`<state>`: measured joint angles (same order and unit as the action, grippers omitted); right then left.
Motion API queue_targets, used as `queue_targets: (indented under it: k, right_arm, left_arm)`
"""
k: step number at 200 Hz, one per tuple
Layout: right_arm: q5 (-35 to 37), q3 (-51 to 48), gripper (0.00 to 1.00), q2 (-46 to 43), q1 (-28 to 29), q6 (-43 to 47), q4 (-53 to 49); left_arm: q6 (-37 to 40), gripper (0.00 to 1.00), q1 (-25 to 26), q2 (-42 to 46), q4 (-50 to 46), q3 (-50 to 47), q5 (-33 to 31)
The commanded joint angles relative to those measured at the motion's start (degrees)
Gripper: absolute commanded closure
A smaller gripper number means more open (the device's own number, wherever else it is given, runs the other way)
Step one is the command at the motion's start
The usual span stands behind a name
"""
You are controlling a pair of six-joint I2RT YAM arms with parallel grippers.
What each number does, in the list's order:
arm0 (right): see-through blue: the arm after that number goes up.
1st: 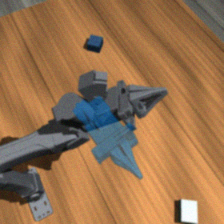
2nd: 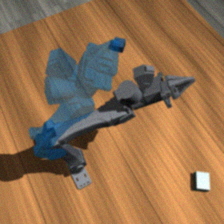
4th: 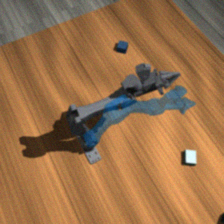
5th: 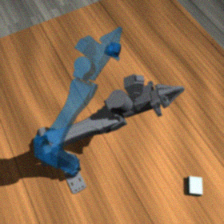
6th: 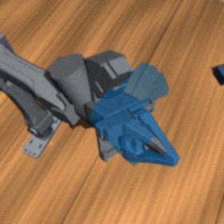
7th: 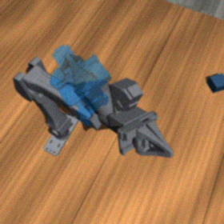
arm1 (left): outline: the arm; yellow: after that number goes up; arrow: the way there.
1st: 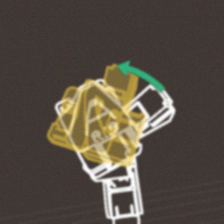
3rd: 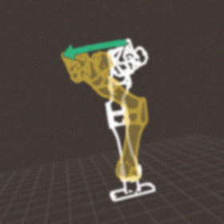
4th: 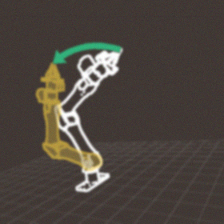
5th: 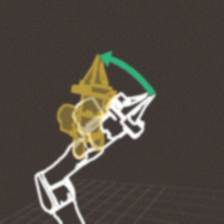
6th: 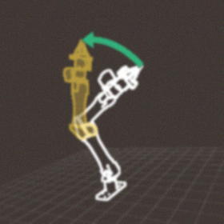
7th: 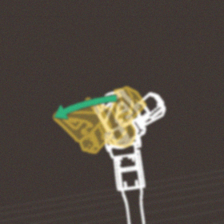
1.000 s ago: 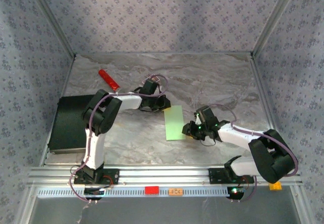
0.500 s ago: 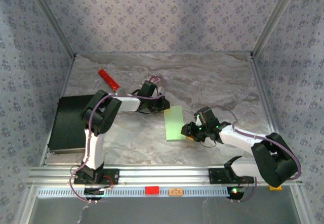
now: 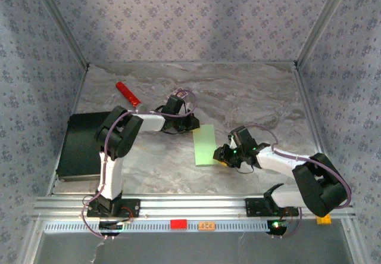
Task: Fold a paper plane with a square sheet of paper (pick it up from the middle)
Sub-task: Fold the triangle a second time at the center of the table.
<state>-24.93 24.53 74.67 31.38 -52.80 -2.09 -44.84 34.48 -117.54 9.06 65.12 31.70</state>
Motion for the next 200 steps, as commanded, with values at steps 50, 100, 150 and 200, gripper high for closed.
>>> queue_targets:
  k: [50,100,150,200]
  right_arm:
    - [-3.02,2.52,0.64,0.91,0.71,-0.89,2.63]
    - [-3.68,2.26,0.6,1.43,0.02,-0.9,6.23]
    - [-6.45,5.21,0.53,5.34,-2.38,1.05,10.51]
    - [-10.92,5.95,0.54,9.78,-4.89,2.8,15.91]
  left_arm:
    - [0.63,0.9,0.06,-2.35,-6.51,-1.68,-1.53]
    - [0.39,0.9,0.06,-2.5,-6.26,-1.33,-0.88]
    - [0.46,0.9,0.12,-2.35,-5.9,-1.07,0.05]
    - [0.43,0.9,0.06,-2.17,-5.72,-0.83,0.35]
